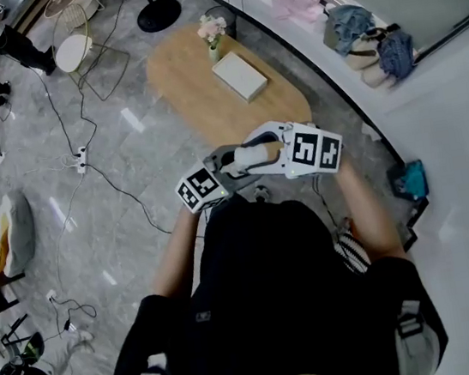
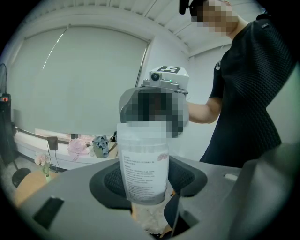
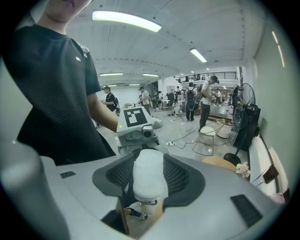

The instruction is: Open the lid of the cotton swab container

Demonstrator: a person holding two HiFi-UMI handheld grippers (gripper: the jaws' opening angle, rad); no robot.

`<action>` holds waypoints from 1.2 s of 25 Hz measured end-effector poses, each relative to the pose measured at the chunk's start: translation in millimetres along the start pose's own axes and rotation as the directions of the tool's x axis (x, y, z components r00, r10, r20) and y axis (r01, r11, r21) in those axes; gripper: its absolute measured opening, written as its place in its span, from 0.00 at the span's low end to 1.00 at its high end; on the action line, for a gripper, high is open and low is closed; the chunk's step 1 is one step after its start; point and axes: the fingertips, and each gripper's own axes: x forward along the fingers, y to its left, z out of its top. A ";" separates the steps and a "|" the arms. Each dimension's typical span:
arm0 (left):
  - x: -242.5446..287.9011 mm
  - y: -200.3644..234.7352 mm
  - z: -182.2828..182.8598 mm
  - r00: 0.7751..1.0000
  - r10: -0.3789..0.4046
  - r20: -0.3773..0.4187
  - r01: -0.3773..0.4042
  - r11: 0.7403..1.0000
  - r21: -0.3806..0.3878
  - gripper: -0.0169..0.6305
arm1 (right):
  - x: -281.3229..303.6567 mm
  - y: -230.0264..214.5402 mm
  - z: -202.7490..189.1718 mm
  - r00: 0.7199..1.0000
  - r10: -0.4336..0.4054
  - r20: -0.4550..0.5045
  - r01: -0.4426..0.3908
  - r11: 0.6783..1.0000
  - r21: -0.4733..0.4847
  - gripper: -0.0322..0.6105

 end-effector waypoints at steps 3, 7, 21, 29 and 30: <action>-2.1 -0.8 -0.2 1.000 -0.001 0.010 0.001 1.000 0.005 0.37 | 0.9 -0.4 1.4 1.000 0.014 0.008 -0.014 1.000 0.024 0.34; -3.4 0.5 1.3 1.000 -0.002 0.029 0.002 1.000 0.003 0.37 | 1.1 -2.9 1.1 0.999 0.032 0.014 -0.033 0.998 0.053 0.33; -9.3 -1.8 9.2 0.997 -0.003 0.078 0.003 1.000 0.003 0.37 | -0.1 -8.4 16.2 0.998 0.044 0.055 -0.049 0.993 0.103 0.33; -7.5 0.4 4.8 0.998 0.010 0.058 -0.012 0.999 0.035 0.36 | 0.0 -9.3 7.5 0.994 0.082 0.075 -0.093 0.982 0.164 0.32; -7.7 1.0 3.8 0.999 0.011 0.053 -0.013 0.999 0.038 0.36 | 0.5 -9.8 6.1 0.994 0.084 0.076 -0.096 0.981 0.170 0.32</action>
